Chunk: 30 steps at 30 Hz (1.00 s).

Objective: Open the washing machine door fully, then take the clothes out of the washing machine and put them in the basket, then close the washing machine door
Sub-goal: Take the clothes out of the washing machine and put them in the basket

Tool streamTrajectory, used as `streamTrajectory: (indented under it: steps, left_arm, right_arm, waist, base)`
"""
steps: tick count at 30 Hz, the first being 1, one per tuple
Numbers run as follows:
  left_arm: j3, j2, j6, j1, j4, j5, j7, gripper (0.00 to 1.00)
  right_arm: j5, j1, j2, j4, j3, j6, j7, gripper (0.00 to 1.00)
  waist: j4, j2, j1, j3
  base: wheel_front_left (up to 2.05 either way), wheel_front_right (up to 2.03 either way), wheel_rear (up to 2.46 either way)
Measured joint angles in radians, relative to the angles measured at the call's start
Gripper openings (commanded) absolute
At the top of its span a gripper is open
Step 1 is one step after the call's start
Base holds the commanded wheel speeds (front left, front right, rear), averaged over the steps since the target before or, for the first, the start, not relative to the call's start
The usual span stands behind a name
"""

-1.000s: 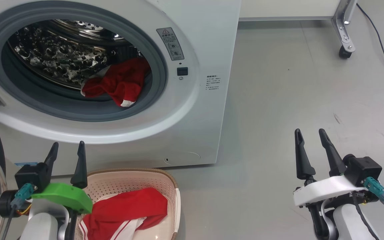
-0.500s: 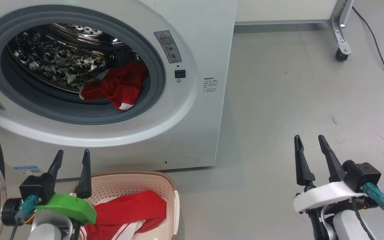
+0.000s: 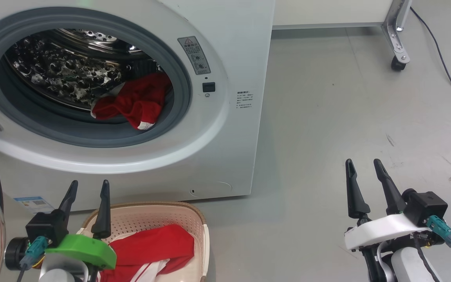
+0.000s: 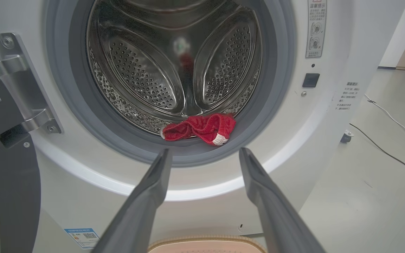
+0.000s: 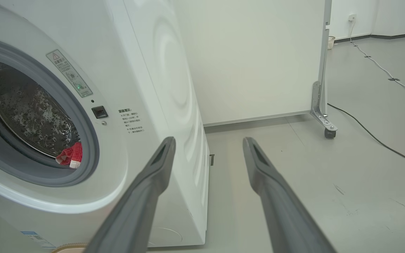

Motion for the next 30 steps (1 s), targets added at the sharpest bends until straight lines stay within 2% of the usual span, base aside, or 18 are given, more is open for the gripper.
streamTrajectory:
  steps: [20, 30]
  left_arm:
    - [0.001, -0.004, 0.000, 0.016, -0.034, 0.007, 0.000, 1.00]
    - [0.006, -0.004, 0.000, 0.016, -0.055, 0.005, 0.000, 1.00]
  right_arm:
    - [0.000, 0.000, 0.000, -0.006, 0.000, 0.000, 0.000, 1.00]
    - [0.000, 0.000, 0.001, -0.029, 0.017, 0.000, 0.000, 1.00]
  waist:
    - [0.000, 0.0000, 0.0000, 0.013]
    - [-0.013, 0.0000, 0.0000, 0.060]
  base:
    - [0.00, 0.00, 0.00]
    - [0.00, 0.00, 0.00]
